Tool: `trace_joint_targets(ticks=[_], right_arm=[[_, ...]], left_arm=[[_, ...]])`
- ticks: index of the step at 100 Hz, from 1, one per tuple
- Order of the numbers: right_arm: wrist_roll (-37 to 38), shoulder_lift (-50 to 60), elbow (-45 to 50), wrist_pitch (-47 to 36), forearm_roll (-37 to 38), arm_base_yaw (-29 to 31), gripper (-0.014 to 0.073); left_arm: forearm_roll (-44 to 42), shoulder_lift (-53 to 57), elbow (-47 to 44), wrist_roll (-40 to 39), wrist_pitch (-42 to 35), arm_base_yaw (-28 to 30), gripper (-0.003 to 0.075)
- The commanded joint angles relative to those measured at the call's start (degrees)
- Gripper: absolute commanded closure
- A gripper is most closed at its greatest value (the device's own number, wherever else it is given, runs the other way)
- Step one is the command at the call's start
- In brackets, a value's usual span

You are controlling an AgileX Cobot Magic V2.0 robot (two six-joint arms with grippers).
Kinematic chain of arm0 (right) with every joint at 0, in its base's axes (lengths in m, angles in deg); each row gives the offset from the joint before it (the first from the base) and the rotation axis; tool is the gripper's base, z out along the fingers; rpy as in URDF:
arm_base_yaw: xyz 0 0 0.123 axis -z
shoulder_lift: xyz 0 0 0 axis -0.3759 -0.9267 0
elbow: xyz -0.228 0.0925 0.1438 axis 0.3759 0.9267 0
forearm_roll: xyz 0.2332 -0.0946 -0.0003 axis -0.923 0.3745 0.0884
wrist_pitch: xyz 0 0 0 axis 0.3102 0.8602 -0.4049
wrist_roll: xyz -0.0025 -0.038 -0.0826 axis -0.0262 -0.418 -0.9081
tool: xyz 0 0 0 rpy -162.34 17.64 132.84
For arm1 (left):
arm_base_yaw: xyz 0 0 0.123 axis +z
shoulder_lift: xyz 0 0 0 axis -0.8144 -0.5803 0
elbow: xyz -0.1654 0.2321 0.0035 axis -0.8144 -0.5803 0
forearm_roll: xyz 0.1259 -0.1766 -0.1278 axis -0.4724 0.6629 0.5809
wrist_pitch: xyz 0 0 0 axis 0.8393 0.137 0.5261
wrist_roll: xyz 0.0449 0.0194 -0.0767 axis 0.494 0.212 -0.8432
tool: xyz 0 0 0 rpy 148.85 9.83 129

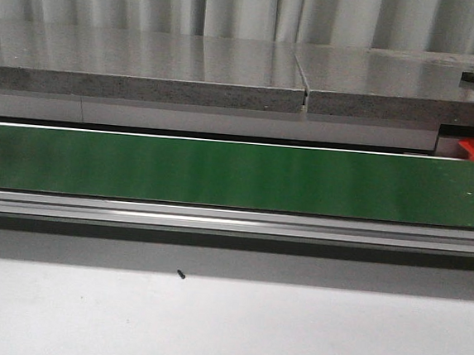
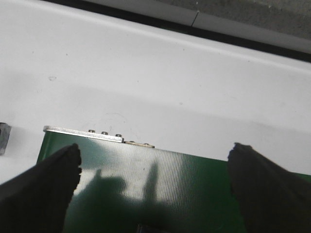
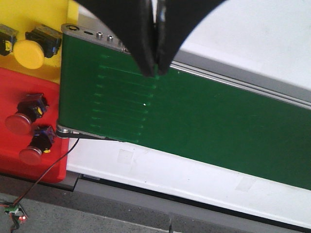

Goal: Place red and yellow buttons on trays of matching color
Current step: 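Set the red button on the green belt and open the left gripper, then move the left gripper over a second red button on the table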

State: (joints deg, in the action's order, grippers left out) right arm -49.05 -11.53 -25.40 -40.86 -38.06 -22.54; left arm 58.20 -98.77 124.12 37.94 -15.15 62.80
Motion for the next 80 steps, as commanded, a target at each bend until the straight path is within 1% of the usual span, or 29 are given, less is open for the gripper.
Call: trace_joint_targets(ticks=[1,11,23,54,68,80], right_arm=[[-0.55,0.06,-1.4,-3.63,-0.27,-0.16,0.0663],[-0.55,0.06,-1.4,-3.63,-0.27,-0.16,0.0663],[-0.55,0.06,-1.4,-3.63,-0.27,-0.16,0.0663],[-0.55,0.06,-1.4,-3.63,-0.27,-0.16,0.0663],[-0.55,0.06,-1.4,-3.63,-0.27,-0.16,0.0663],[-0.55,0.06,-1.4,-3.63,-0.27,-0.16,0.0663]], left_arm=[[1.2,2.57,2.26,-0.02,-2.77,0.92,0.0119],[0.24,2.57,2.26,-0.02,-2.28,3.22,0.0121],[-2.28,2.57,2.26,-0.12,-1.03,7.56,0.0121],[-4.3,2.22,2.26,-0.12,-1.0,21.71,0.0121],[-5.31,0.01,2.36,-0.12,-1.61,25.36,0.0121],[-5.95,-3.75,2.48,-0.12,-2.29,25.96,0.0121]])
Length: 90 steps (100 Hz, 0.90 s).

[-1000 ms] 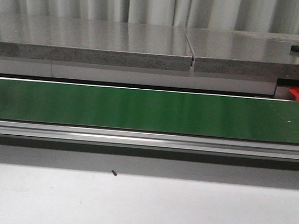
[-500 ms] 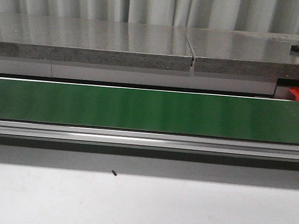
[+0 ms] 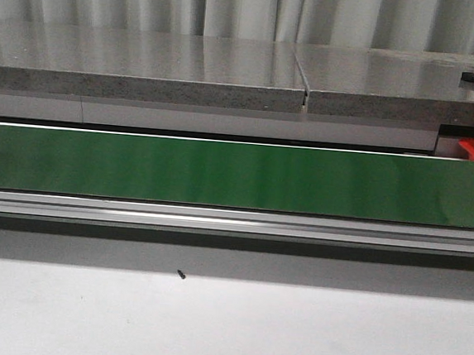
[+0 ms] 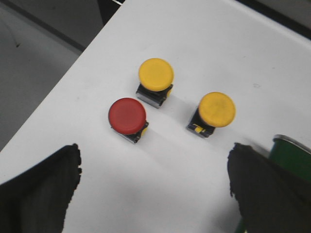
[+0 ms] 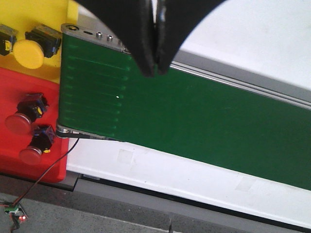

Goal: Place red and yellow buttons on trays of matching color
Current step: 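Move the left gripper over a second red button on the table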

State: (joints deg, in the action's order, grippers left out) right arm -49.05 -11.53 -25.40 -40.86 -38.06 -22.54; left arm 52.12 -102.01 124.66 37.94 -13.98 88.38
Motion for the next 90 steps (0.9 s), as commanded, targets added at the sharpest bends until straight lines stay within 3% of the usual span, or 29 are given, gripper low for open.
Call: trace_joint_targets(ticks=[1,45,90], right_arm=[[-0.55,0.06,-1.4,-3.63,-0.27,-0.16,0.0663],[-0.55,0.06,-1.4,-3.63,-0.27,-0.16,0.0663],[-0.55,0.06,-1.4,-3.63,-0.27,-0.16,0.0663]], left_arm=[[-0.02,-1.0,2.07,-0.12,-3.6,0.38,0.0121],[-4.26,-12.34,10.6,-0.12,-1.08,0.38,0.0121],[-4.92,-18.23,11.11,-0.12,-3.93,0.38,0.0121]])
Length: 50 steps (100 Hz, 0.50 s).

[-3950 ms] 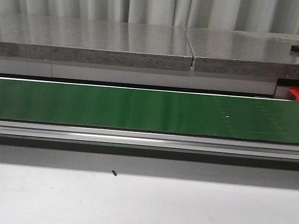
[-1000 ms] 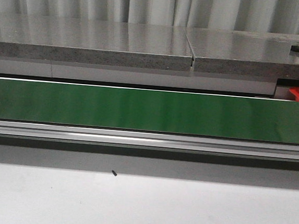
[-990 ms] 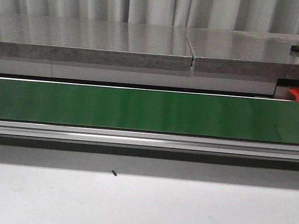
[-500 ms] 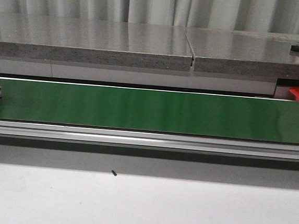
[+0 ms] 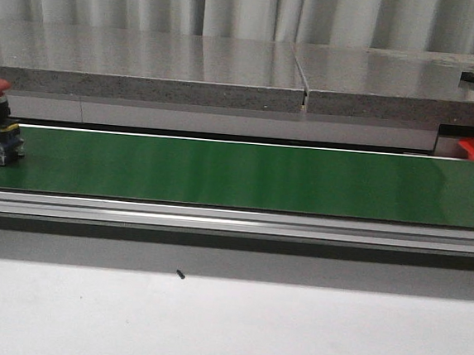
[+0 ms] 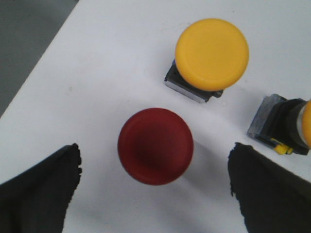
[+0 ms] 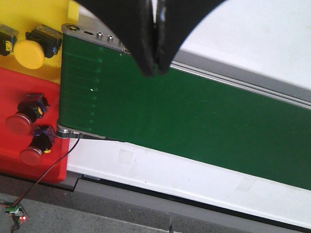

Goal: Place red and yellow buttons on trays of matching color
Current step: 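Move the left gripper over a second red button on the table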

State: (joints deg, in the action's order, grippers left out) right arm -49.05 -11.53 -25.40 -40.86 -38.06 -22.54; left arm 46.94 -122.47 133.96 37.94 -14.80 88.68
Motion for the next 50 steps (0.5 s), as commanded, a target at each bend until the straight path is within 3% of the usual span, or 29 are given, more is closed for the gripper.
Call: trace_joint_targets(ticks=[1,50], right_arm=[[-0.55,0.06,-1.4,-3.63,-0.27,-0.16,0.0663],[-0.55,0.06,-1.4,-3.63,-0.27,-0.16,0.0663]], left_arm=[[0.26,2.19,1.81,-0.12,-3.3,0.08,0.0121],[1.11,1.21,1.81,-0.02,-6.86,-0.03,0.0121]])
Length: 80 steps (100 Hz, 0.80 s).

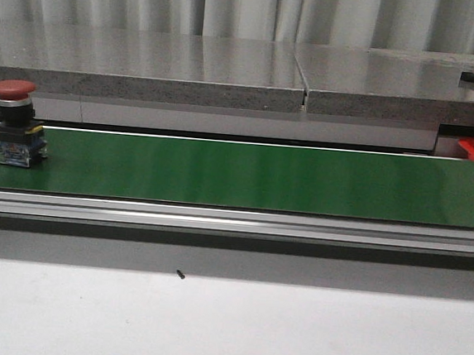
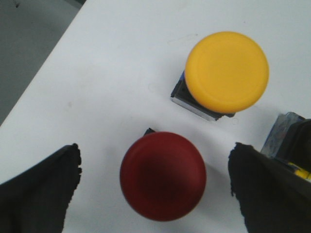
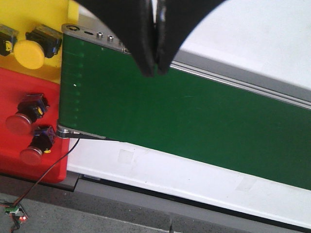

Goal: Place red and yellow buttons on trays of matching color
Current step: 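Move the left gripper over a second red button on the table, then lower the left gripper and grasp the second red button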

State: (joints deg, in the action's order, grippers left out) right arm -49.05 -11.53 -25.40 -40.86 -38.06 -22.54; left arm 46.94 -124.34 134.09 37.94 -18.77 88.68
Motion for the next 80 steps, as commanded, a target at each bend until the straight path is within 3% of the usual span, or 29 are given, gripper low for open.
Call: trace_joint_targets(ticks=[1,18,60,80], right_arm=[[-0.55,0.06,-1.4,-3.63,-0.27,-0.16,0.0663],[-0.55,0.06,-1.4,-3.63,-0.27,-0.16,0.0663],[-0.55,0.06,-1.4,-3.63,-0.27,-0.16,0.0663],[-0.55,0.06,-1.4,-3.63,-0.27,-0.16,0.0663]], left_arm=[[1.29,3.08,1.68,-0.02,-2.89,-0.03,0.0121],[1.85,3.08,1.68,-0.02,-3.26,-0.03,0.0153],[1.85,3.08,1.68,-0.02,-2.73,-0.03,0.0476],[1.85,3.85,1.68,-0.02,-2.05,-0.03,0.0555]])
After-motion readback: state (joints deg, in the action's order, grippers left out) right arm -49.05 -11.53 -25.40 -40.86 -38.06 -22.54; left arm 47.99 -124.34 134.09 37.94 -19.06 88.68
